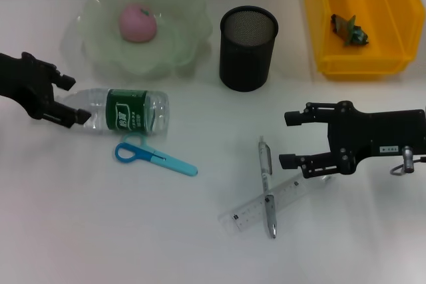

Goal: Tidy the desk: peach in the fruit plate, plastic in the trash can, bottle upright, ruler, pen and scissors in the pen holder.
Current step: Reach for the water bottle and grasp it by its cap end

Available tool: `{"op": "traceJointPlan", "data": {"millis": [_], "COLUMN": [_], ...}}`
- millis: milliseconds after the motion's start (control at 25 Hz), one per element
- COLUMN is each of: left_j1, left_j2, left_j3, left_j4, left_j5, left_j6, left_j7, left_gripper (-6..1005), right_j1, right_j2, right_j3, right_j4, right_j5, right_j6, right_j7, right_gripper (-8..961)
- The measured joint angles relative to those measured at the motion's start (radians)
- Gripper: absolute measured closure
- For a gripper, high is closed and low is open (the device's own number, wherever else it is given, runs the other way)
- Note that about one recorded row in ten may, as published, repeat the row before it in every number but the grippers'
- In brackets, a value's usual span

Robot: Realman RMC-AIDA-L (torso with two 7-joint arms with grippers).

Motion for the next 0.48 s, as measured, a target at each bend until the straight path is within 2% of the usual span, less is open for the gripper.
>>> {"op": "traceJointPlan", "data": {"millis": [120, 280, 320, 480], "left_j1": [-0.036, -0.062, -0.071, -0.072], "left_j2": [-0.019, -0.031, -0.035, -0.037], "left_j3": [0.002, 0.010, 0.043, 0.127], "left_j4": [0.003, 0.002, 0.001, 0.004], "left_j5": [0.105, 0.179, 0.218, 0.236], "left_j6": [-0.009, -0.030, -0.064, -0.117], "left_j7": [0.010, 0.024, 0.032, 0.033], "left_gripper": [273, 273, 273, 274], "right_j1": [0.002, 0.003, 0.003, 0.004], "right_j2": [0.000, 0.002, 0.002, 0.009], "right_j3": [0.005, 0.006, 0.006, 0.006], "right_j4": [0.000, 0.000, 0.000, 0.001], "right_j5": [0.000, 0.005, 0.005, 0.008], "right_j6": [0.001, 0.015, 0.015, 0.045], "right_j7": [0.015, 0.038, 0.038, 0.050], "right_gripper": [119, 120, 120, 120]}}
